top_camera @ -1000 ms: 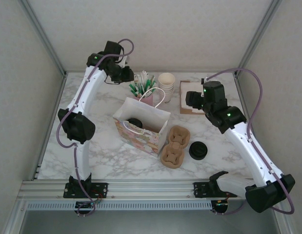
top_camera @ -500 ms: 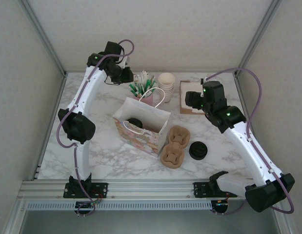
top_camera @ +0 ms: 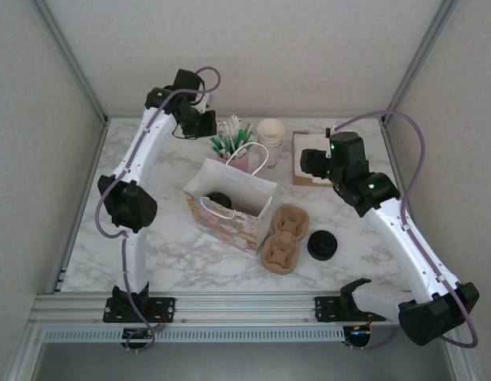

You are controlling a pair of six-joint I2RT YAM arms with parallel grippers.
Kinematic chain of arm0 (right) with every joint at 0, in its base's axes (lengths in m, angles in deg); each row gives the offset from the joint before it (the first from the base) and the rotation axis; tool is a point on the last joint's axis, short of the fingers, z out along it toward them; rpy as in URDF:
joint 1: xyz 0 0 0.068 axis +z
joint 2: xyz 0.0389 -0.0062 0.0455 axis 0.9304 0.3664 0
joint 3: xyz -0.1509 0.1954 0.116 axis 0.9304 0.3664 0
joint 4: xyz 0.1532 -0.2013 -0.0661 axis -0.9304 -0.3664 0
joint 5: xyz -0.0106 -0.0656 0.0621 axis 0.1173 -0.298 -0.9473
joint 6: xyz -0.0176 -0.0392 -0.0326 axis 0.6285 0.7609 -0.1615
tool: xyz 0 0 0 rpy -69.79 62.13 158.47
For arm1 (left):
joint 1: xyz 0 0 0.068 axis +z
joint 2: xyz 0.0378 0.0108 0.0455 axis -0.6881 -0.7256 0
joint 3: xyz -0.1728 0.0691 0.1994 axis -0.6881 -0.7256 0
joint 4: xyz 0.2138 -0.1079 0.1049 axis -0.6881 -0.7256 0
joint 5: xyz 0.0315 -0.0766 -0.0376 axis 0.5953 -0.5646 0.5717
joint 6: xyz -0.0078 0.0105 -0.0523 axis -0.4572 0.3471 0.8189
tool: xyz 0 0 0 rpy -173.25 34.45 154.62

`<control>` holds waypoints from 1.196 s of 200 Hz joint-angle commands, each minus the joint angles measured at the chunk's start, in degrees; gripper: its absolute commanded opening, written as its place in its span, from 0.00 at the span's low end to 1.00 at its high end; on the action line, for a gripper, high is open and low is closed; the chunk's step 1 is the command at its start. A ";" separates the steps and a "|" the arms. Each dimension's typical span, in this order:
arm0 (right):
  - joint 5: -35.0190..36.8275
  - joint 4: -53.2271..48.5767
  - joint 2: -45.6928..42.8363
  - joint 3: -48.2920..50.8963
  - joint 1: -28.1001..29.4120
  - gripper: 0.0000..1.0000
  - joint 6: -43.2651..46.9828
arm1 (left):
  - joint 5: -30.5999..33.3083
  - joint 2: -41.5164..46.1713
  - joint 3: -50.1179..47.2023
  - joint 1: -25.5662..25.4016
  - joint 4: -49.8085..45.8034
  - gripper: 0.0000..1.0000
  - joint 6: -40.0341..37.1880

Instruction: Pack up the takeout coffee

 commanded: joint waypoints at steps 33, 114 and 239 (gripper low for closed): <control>-0.29 -0.70 -0.35 -1.27 -0.34 0.76 0.83 | -0.20 0.23 4.51 -0.77 -1.07 0.00 0.32; -4.46 1.22 -1.76 -0.85 -0.31 0.79 2.89 | -3.07 2.67 6.48 -1.31 1.31 0.00 -0.44; -5.08 1.31 -2.63 -0.34 -0.34 0.83 5.42 | 5.92 13.21 9.67 -2.08 1.67 0.00 -7.29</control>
